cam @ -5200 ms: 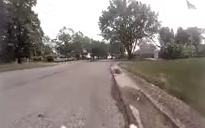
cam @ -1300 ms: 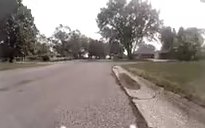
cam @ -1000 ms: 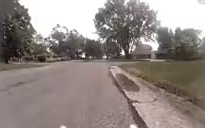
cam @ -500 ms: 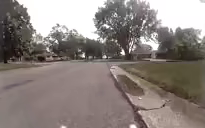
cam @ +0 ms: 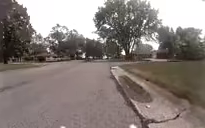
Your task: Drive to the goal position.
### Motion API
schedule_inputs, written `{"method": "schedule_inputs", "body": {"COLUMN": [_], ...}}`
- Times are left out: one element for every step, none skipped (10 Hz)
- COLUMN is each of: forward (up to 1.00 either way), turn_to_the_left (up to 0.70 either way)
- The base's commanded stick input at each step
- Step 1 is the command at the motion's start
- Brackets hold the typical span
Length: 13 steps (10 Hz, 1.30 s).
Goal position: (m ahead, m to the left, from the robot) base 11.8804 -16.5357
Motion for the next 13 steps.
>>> {"method": "schedule_inputs", "body": {"forward": [0.5, 0.5, 0.5, 0.5, 0.5, 0.5, 0.5, 0.5, 0.5, 0.5, 0.5, 0.5, 0.5], "turn_to_the_left": [0.0, 0.28, 0.5, 0.36, 0.1, 0.0, 0.0, 0.0, 0.0, 0.0, 0.0, 0.0, 0.0]}}
